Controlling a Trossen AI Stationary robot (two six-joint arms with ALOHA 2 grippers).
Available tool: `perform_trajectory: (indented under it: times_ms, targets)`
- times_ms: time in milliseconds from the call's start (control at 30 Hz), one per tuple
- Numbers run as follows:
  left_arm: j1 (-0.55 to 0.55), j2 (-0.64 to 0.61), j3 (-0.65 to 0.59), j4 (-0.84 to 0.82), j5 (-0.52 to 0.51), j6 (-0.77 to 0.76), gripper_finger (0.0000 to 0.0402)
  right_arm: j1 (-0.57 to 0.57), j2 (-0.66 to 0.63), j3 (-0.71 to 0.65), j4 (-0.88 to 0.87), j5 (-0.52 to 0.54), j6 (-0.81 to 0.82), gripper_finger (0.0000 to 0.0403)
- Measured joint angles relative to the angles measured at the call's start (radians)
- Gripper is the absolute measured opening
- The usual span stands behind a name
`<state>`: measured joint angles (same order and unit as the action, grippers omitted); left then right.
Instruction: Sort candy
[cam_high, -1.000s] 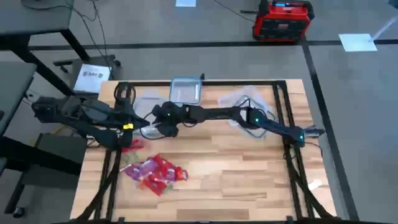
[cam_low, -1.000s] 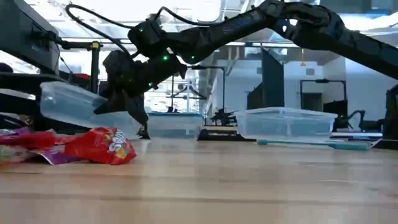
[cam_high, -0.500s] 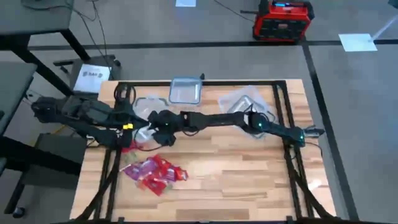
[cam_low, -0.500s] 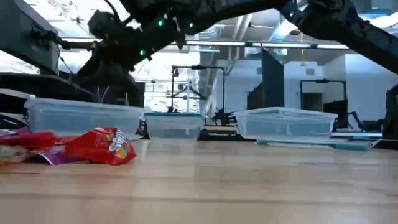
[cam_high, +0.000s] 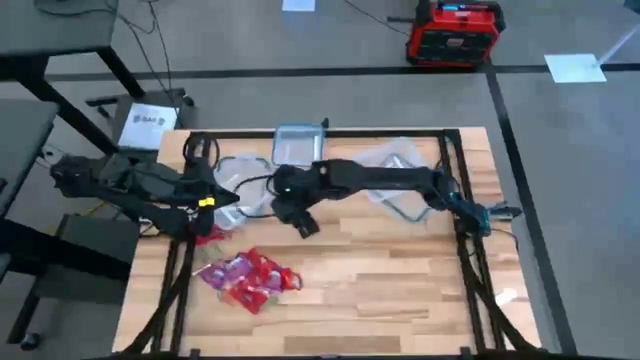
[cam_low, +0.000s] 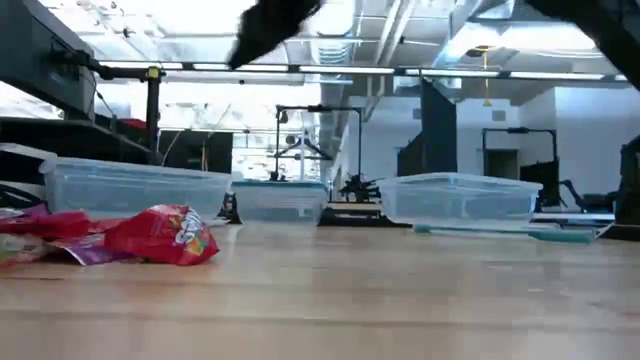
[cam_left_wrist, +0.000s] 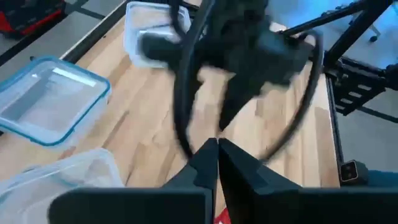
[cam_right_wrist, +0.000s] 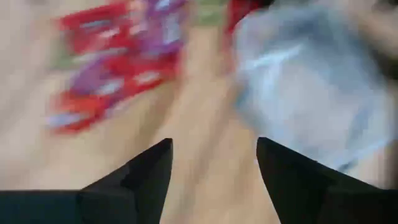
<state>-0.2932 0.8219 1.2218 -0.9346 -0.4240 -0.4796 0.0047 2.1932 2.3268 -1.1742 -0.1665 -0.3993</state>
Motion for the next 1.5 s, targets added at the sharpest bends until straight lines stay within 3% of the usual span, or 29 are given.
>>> perform_trajectory:
  times_ms: [200, 533, 667, 833, 933, 1000, 1233, 1500]
  targets:
    - [0.0, 0.068, 0.0, 0.009, -0.042, -0.015, 0.0, 0.047, -0.114, -0.202, -0.114, -0.011, 0.186, 0.0211]
    - [0.099, 0.31, -0.001, 0.003, -0.044, 0.012, 0.0, 0.209, -0.37, -0.863, 0.337, 0.064, 0.503, 0.0205]
    - [0.228, 0.397, -0.001, 0.043, -0.009, 0.145, 0.0, 0.302, -0.538, -1.119, 0.61, 0.186, 0.679, 0.0205]
    - [0.487, 0.501, -0.001, 0.225, 0.139, 0.327, 0.0, 0.412, -0.699, -1.35, 0.936, 0.489, 0.795, 0.0205]
    - [0.626, 0.577, -0.001, 0.357, 0.165, 0.351, 0.0, 0.463, -0.745, -1.431, 1.104, 0.678, 0.807, 0.0205]
    - [0.704, 0.632, -0.001, 0.427, 0.176, 0.355, 0.0, 0.485, -0.753, -1.466, 1.171, 0.741, 0.81, 0.0205]
    - [0.921, 0.86, -0.001, 0.61, 0.425, 0.3, 0.0, 0.52, -0.713, -1.492, 1.21, 0.745, 0.814, 0.0205]
    - [0.938, 0.977, 0.003, 0.619, 0.473, 0.309, 0.0, 0.541, -0.666, -1.492, 1.207, 0.743, 0.818, 0.0205]
